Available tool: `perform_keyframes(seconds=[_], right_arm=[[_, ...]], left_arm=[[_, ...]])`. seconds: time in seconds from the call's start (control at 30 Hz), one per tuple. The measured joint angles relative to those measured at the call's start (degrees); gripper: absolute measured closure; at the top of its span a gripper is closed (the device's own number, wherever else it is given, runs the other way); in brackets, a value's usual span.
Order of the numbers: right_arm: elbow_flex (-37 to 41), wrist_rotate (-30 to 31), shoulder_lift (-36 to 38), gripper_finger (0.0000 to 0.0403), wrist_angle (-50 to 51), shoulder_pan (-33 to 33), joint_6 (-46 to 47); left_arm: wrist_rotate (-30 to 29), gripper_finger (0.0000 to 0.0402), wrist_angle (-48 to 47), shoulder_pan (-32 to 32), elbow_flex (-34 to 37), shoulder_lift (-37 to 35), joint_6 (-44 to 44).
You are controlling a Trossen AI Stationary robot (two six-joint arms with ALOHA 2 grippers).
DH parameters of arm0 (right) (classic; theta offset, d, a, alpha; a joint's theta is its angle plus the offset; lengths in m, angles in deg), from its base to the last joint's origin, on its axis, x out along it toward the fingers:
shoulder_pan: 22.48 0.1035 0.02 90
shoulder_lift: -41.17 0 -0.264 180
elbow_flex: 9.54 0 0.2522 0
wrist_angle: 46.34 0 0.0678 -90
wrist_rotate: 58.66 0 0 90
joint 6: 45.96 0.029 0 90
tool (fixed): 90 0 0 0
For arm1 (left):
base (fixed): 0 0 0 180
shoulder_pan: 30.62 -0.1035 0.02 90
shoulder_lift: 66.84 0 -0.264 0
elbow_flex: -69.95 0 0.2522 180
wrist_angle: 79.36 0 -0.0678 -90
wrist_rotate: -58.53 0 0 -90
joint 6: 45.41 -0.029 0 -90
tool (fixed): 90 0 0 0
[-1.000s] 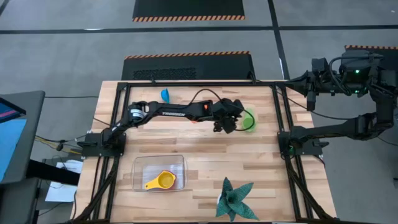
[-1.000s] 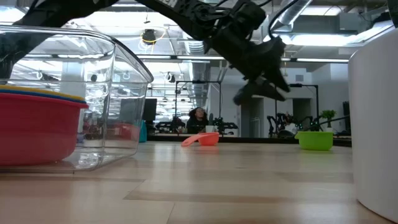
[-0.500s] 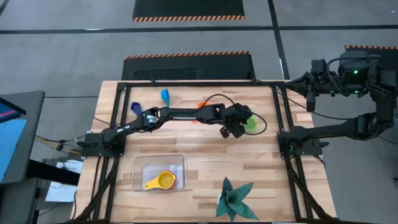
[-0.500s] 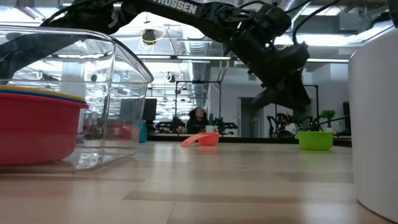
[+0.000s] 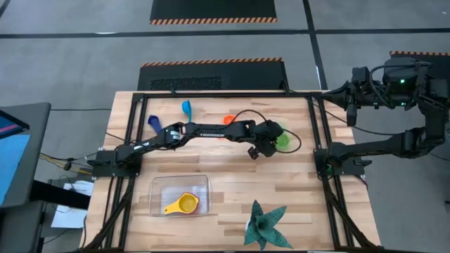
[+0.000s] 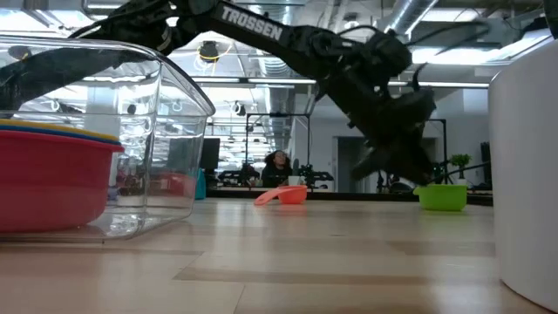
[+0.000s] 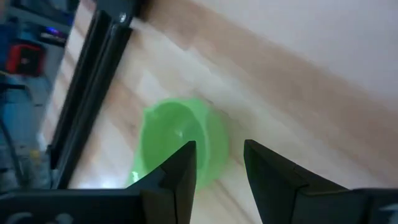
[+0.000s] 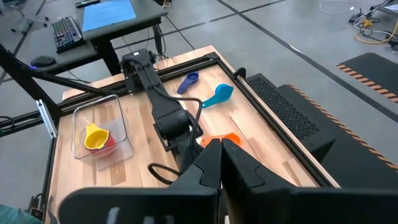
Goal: Nest measuring cups in basket
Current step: Stack the green measuring cup on top of the yellow measuring cup in the transparent bin
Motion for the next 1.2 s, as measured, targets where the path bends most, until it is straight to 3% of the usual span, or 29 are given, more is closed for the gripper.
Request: perform_keyframes(seconds=[0.27, 0.5, 1.2], right_arm=[[-0.02, 0.01, 0.00, 0.0376, 2.66, 0.00, 0.00], [-0.02, 0.02, 0.00, 0.0376, 3.21, 0.00, -0.02], [-0.04, 0.00, 1.07, 0.0376, 3.15, 0.00, 0.00]], left_arm=[[-3.66, 0.0276, 5.50, -0.23, -0.46, 1.19, -1.27], [-1.66, 0.0276, 1.78, -0.60, -0.62, 1.11, -2.91], [1.83, 0.0276, 5.54, -1.18, 0.96, 1.09, -1.39]])
